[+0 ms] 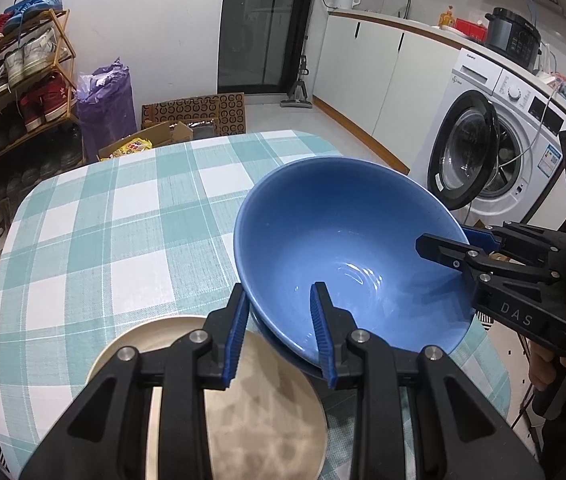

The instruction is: Organize plates and bowls

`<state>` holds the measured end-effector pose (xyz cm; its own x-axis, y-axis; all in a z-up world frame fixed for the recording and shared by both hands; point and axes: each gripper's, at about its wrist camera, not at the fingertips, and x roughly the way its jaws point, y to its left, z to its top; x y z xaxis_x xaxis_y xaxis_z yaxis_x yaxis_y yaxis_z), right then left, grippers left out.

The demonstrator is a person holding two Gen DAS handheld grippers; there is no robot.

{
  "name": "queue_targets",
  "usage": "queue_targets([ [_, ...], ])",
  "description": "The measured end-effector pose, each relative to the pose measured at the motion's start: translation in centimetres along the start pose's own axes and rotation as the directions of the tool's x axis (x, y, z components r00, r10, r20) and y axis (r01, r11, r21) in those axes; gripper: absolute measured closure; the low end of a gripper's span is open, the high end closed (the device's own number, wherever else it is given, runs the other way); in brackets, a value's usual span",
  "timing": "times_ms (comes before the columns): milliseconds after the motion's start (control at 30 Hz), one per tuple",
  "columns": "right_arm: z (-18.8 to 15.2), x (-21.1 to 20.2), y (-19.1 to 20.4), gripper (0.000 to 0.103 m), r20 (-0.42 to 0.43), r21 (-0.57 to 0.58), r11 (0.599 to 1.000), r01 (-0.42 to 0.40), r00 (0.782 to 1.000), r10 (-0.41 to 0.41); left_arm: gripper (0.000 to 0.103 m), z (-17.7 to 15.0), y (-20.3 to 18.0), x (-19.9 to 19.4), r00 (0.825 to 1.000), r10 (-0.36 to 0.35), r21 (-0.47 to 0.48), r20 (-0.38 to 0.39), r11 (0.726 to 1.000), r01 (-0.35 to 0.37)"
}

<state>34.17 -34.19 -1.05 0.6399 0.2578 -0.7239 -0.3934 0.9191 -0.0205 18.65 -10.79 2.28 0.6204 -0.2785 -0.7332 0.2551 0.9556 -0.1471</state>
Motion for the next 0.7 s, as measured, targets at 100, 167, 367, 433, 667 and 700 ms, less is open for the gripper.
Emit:
queue_targets([
  [100, -0.3, 0.3, 0.1, 0.077, -0.003, -0.009, 1.0, 0.013, 1.0, -0.013, 0.074, -0.1, -0.1, 0.3, 1.0, 0.01, 0.008, -0.004, 1.0, -0.01],
  [167, -0.4, 0.4, 0.2, 0.077, -0.004, -0.017, 1.0, 0.022, 1.0, -0.022, 0.074, -0.1, -0.1, 0.5, 1.0, 0.012, 0.009, -0.009, 1.0, -0.012],
  [367, -0.8, 1.0, 0.2, 0.076, -0.013, -0.03, 0.999, 0.039, 0.999, -0.039, 0.074, -0.3, -0.2, 1.3, 1.0, 0.016, 0.015, -0.026, 1.0, -0.016],
  [433, -0.9, 1.3, 0.4, 0.076, -0.016, -0.038, 0.998, 0.051, 0.999, -0.051, 0.074, -0.3, -0.3, 1.5, 0.999, 0.019, 0.019, -0.029, 1.0, -0.018],
  [667, -1.2, 1.7, 0.6, 0.076, -0.029, -0.058, 0.996, 0.07, 0.997, -0.072, 0.073, -0.4, -0.5, 1.8, 0.999, 0.034, 0.034, -0.032, 0.999, -0.033],
  [700, -1.1, 1.7, 0.8, 0.076, -0.028, -0.062, 0.995, 0.074, 0.997, -0.075, 0.073, -0.4, -0.5, 1.9, 0.999, 0.034, 0.034, -0.034, 0.999, -0.033],
])
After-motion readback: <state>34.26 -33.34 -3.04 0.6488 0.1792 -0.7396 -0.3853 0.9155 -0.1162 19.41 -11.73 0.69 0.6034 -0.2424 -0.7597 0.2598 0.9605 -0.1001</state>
